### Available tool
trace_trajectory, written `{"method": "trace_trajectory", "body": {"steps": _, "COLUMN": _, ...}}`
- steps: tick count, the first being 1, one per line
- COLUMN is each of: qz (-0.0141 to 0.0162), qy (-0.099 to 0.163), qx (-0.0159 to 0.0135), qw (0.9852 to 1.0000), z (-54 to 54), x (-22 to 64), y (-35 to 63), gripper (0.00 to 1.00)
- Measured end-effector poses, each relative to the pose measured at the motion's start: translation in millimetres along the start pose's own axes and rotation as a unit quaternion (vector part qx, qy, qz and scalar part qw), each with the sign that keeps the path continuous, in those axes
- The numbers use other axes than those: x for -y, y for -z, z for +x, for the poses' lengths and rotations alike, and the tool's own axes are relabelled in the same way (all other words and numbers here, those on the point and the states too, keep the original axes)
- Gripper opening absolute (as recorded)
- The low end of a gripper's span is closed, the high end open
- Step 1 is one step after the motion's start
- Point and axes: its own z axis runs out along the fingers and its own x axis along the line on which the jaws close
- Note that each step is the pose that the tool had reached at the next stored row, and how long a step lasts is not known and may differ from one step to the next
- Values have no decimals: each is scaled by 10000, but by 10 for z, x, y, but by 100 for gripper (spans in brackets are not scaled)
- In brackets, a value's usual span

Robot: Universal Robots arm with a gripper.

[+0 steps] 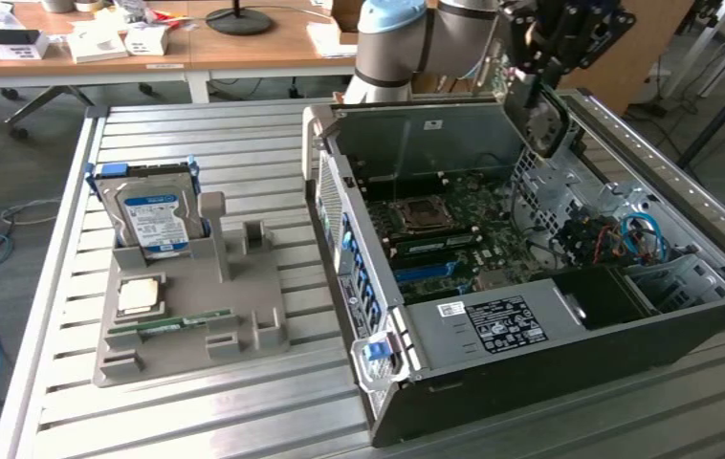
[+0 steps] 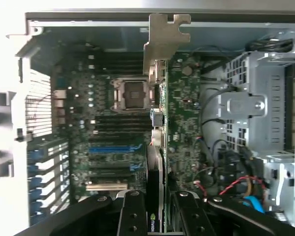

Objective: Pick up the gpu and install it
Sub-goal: 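Pick up the gpu and move the gpu toward the slot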

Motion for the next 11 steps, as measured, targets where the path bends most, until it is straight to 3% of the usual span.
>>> {"method": "trace_trajectory", "body": {"steps": 8, "qz": -10, "qy": 1, "qx": 0, "qw": 10000, "z": -360, "x": -14, "y": -9, "gripper": 27}}
{"method": "trace_trajectory", "body": {"steps": 11, "qz": -16, "qy": 5, "qx": -1, "qw": 10000, "z": -443, "x": -18, "y": -11, "gripper": 27}}
